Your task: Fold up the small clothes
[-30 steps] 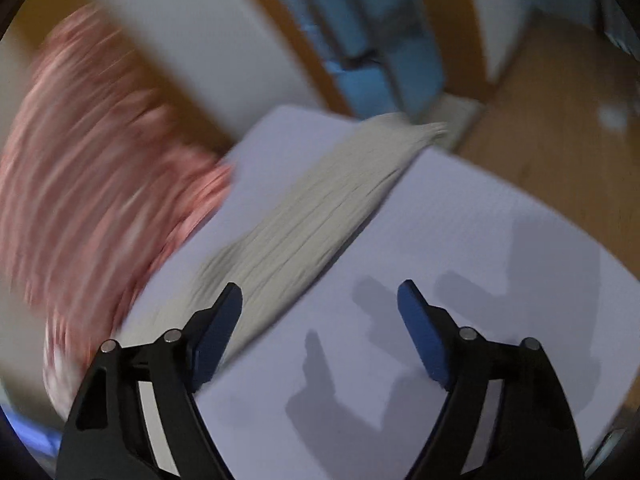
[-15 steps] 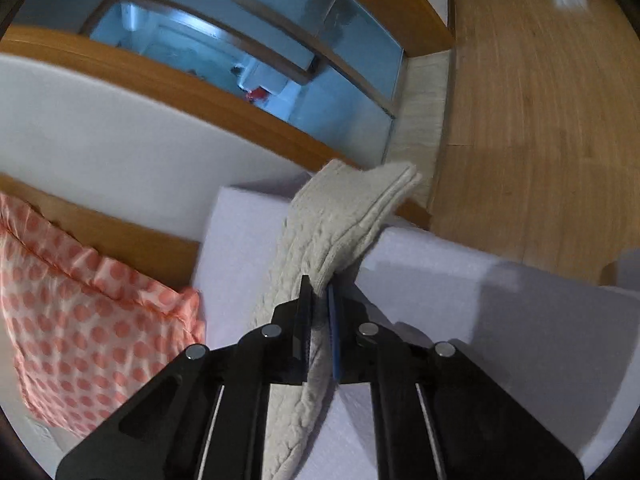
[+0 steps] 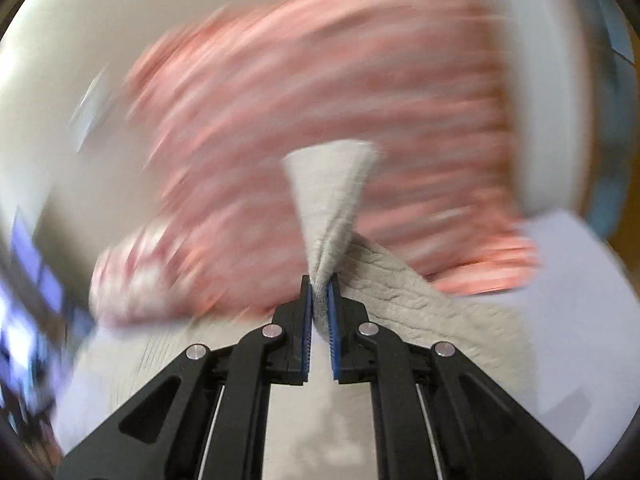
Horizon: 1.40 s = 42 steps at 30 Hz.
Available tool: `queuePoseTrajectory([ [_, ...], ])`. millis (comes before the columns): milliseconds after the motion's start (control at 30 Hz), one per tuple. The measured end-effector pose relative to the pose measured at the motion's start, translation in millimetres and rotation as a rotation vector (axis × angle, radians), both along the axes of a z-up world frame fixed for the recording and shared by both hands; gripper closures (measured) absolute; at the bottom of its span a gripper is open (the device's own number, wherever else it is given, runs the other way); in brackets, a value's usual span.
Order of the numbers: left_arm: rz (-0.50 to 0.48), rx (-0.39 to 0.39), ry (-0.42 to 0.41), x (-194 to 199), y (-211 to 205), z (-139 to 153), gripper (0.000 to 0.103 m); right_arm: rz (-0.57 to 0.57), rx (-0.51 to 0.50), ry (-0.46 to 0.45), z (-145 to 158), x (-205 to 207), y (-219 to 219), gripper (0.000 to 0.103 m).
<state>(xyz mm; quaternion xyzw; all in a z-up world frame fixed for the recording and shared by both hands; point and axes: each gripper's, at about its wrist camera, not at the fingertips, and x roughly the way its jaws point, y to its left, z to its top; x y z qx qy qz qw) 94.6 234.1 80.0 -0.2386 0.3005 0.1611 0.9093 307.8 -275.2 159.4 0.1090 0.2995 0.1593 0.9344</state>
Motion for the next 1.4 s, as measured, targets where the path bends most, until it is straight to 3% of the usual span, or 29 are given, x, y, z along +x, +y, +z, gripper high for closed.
queuePoseTrajectory([
  [200,0.051,-0.054,0.071,14.4,44.9,-12.7,0.002,0.272,-0.296,0.174,-77.9,-3.3,180.0,0.095],
  [367,0.097,-0.121,0.117,27.2,81.8,-25.6,0.002,0.327,-0.319,0.209,-97.6,-19.7,221.9,0.093],
  [400,0.098,-0.138,0.123,30.6,86.6,-28.3,0.002,0.343,-0.329,0.216,-98.5,-22.7,227.5,0.077],
  [433,0.104,-0.159,0.135,35.9,95.7,-32.4,0.002,0.366,-0.335,0.228,-99.8,-23.2,232.7,0.043],
  [500,0.115,-0.199,0.144,43.3,107.6,-38.1,0.002,0.389,-0.370,0.261,-102.3,-32.7,238.8,0.008],
  [633,0.161,-0.324,0.153,63.1,142.2,-51.2,0.002,0.409,-0.296,0.231,-89.3,-51.7,231.0,0.008],
  [700,0.174,-0.375,0.154,70.5,156.2,-57.0,0.006,0.409,-0.244,0.258,-85.5,-55.1,225.4,0.008],
  [933,0.229,-0.463,0.086,99.4,199.2,-61.8,0.013,0.403,-0.133,0.326,-90.5,-55.3,210.1,0.008],
  [1000,0.279,-0.494,0.063,100.2,214.6,-65.1,0.040,0.400,-0.121,0.326,-89.0,-57.8,207.2,0.008],
  [1100,0.351,-0.597,0.016,96.8,241.7,-76.6,0.068,0.398,-0.117,0.317,-86.1,-63.1,200.5,0.008],
  [1133,0.356,-0.616,0.011,98.5,248.8,-79.6,0.073,0.398,-0.116,0.316,-85.3,-64.1,199.2,0.008],
  [1200,0.379,-0.635,0.021,101.4,259.5,-85.7,0.095,0.396,-0.109,0.305,-82.2,-68.6,193.6,0.008],
  [1300,0.387,-0.627,0.003,101.6,262.3,-87.2,0.097,0.393,-0.110,0.288,-78.7,-74.5,186.7,0.008],
  [1400,0.344,-0.460,0.002,111.5,242.4,-58.7,0.097,0.393,-0.126,0.260,-73.0,-83.0,179.5,0.008],
])
